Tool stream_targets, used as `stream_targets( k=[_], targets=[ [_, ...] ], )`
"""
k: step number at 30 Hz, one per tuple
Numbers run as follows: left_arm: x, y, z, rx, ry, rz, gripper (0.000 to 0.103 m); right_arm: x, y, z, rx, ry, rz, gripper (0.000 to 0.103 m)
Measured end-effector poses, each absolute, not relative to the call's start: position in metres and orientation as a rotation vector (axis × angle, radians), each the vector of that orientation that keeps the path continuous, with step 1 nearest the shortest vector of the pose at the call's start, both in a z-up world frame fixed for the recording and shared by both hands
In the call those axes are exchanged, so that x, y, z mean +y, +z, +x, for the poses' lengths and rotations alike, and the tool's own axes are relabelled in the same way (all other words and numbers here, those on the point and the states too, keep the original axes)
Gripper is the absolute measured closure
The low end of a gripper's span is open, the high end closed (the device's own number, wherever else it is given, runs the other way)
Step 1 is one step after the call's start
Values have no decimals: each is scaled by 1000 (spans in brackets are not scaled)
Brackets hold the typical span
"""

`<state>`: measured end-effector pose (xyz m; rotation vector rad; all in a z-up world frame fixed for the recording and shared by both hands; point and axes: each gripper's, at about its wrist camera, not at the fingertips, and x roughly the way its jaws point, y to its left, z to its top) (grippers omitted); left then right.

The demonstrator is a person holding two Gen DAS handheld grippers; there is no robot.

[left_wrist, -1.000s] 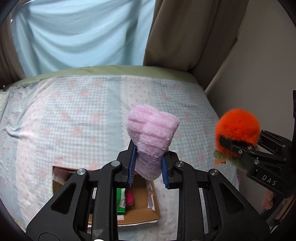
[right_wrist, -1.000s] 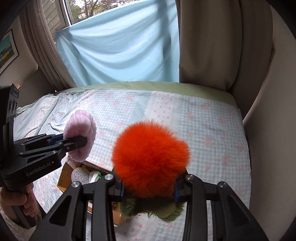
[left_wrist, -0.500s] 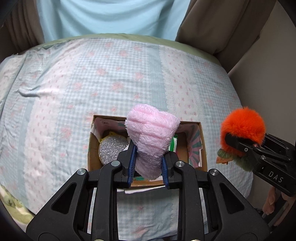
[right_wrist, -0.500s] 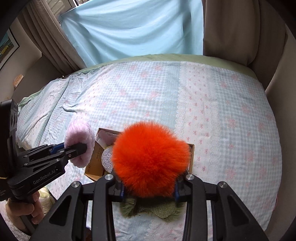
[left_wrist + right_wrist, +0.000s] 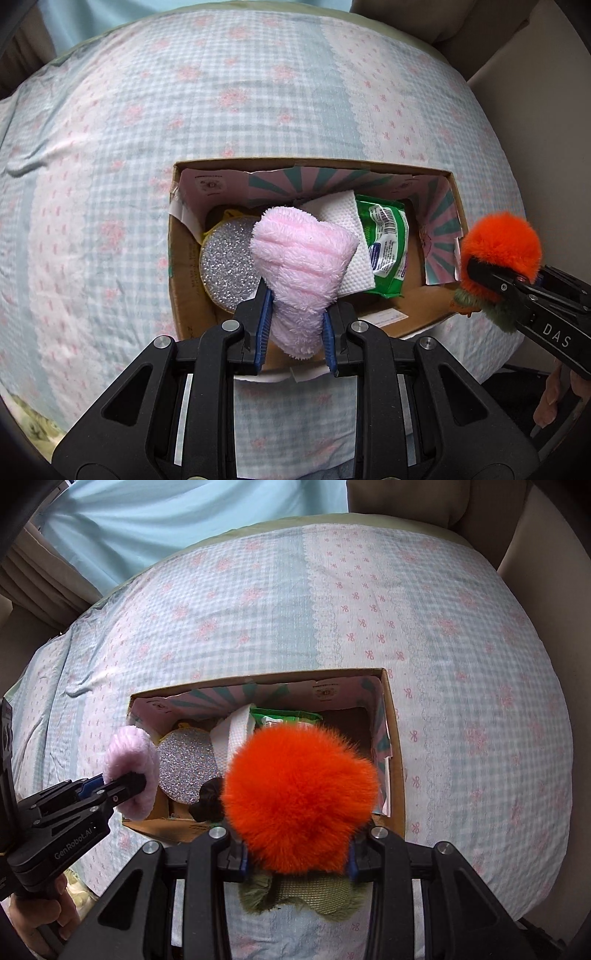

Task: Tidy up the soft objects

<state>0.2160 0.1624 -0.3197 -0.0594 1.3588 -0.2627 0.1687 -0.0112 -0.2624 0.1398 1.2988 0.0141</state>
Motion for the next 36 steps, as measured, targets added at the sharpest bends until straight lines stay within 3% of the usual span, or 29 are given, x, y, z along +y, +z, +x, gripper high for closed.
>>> stream_targets(
  k=[6,15,16,17,18,19,20,22,36],
  targets=[
    [153,-356,251,1416,-237,-29,82,-25,-289,177,1340,-53,166,69],
    [143,-369,258,1427,-271,44,80,-39,-316,195,1381,-84,200,69],
    [143,-368,257,1423,-274,45,67,-38,-318,197,1385,-80,200,65],
    [143,-367,256,1422,-284,40,37,-38,-319,198,1390,-79,197,59],
    [143,-366,253,1416,-286,39,17,-37,-320,199,1390,-83,195,55],
    [143,-363,250,1393,-284,39,1,-37,-321,201,1391,-79,195,39],
    [143,-361,247,1378,-291,36,0,-36,-322,202,1387,-74,198,14],
    [140,-360,243,1377,-301,40,0,-36,-322,202,1372,-82,191,0],
    [139,-347,229,1355,-257,68,0,-38,-316,196,1353,-72,215,0]
  ],
)
